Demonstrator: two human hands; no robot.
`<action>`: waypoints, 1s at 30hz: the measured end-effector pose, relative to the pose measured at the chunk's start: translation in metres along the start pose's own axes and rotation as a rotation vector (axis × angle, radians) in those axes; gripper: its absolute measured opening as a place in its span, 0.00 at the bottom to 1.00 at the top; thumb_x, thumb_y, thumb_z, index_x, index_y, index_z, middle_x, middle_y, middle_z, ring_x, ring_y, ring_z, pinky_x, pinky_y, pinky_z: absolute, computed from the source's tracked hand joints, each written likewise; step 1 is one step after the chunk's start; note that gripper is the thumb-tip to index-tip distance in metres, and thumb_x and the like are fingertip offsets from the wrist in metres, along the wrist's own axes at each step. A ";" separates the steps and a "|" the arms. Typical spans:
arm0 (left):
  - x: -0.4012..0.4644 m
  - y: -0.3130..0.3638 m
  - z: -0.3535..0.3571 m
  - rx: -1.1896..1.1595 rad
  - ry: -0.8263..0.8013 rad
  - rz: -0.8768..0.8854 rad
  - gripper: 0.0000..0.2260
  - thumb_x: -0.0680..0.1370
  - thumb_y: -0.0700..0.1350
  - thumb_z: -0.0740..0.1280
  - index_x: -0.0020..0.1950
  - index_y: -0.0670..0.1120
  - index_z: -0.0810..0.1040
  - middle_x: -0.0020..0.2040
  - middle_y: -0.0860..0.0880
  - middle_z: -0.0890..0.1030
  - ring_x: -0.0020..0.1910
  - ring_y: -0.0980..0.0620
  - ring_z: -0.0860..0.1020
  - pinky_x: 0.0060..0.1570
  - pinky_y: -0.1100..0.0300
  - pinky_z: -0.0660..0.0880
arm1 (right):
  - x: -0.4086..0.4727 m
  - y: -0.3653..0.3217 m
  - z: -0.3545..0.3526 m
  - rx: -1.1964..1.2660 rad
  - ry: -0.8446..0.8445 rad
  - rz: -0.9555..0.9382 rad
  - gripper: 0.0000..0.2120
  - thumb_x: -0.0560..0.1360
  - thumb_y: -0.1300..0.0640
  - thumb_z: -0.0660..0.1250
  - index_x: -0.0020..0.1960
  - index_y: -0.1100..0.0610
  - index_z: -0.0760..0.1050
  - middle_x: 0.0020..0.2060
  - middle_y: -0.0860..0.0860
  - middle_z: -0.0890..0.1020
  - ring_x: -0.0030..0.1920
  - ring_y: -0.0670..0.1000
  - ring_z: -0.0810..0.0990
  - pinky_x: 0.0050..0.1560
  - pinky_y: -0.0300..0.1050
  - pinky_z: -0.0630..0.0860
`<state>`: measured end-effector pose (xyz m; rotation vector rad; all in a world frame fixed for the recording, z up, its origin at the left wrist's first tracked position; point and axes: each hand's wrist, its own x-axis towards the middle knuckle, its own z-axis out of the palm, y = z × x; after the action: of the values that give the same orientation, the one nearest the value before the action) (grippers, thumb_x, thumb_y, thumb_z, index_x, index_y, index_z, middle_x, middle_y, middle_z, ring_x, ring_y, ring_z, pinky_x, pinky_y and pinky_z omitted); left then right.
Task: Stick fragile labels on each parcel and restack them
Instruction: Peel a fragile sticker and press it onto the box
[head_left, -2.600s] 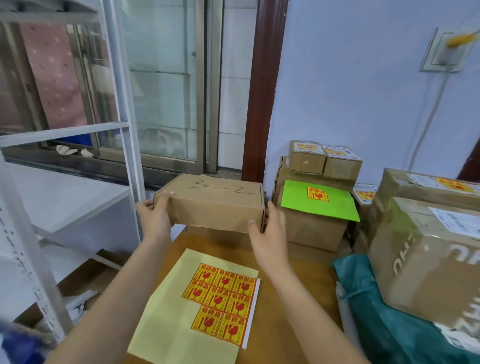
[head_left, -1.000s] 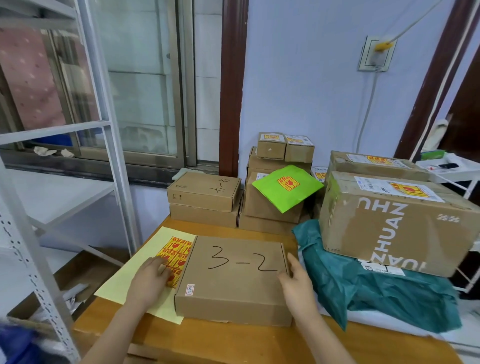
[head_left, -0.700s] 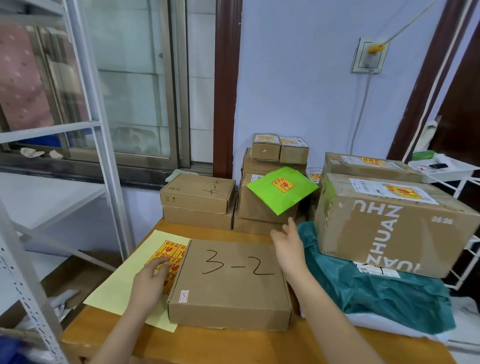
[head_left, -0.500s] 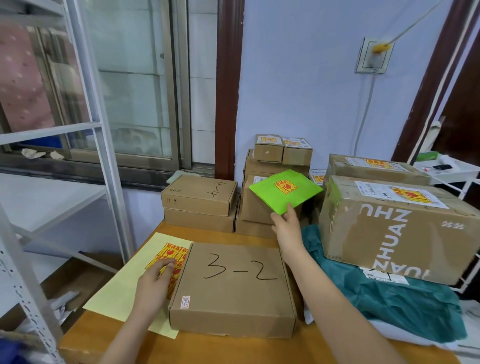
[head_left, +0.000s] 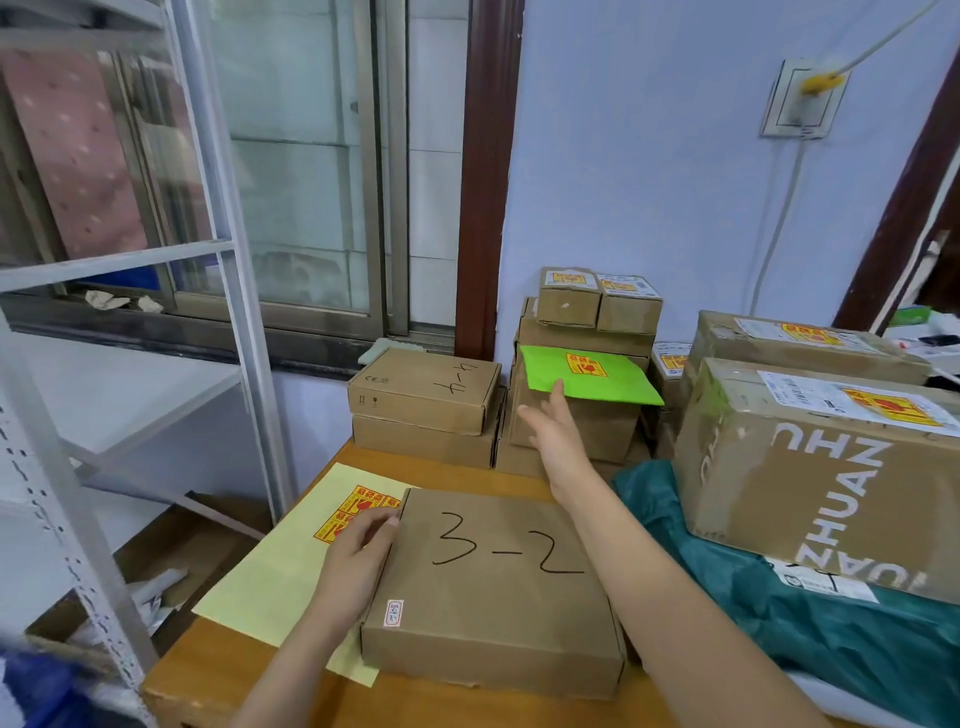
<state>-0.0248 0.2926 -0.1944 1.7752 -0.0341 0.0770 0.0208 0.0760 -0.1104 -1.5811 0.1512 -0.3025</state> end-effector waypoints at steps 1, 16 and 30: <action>0.000 0.001 0.000 -0.002 -0.003 -0.003 0.08 0.82 0.45 0.60 0.58 0.50 0.76 0.51 0.58 0.75 0.48 0.60 0.73 0.39 0.67 0.68 | 0.000 0.003 0.001 -0.023 -0.002 -0.004 0.37 0.79 0.56 0.62 0.78 0.48 0.42 0.77 0.52 0.53 0.76 0.52 0.56 0.75 0.55 0.56; 0.001 -0.001 0.005 -0.031 -0.059 -0.012 0.09 0.82 0.46 0.59 0.60 0.50 0.76 0.54 0.54 0.76 0.51 0.57 0.75 0.41 0.64 0.70 | -0.012 0.010 -0.023 -0.211 -0.180 0.003 0.17 0.82 0.55 0.57 0.70 0.49 0.69 0.70 0.49 0.71 0.69 0.50 0.69 0.65 0.48 0.68; 0.000 -0.043 -0.019 0.536 -0.150 0.197 0.11 0.80 0.45 0.64 0.61 0.50 0.76 0.56 0.52 0.80 0.53 0.54 0.77 0.52 0.61 0.73 | -0.102 0.065 -0.043 -1.211 -0.458 -0.280 0.24 0.80 0.41 0.53 0.76 0.41 0.56 0.77 0.40 0.52 0.76 0.43 0.46 0.75 0.47 0.40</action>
<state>-0.0226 0.3198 -0.2328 2.3068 -0.3226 0.1014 -0.0830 0.0614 -0.1847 -2.8356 -0.3152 -0.0235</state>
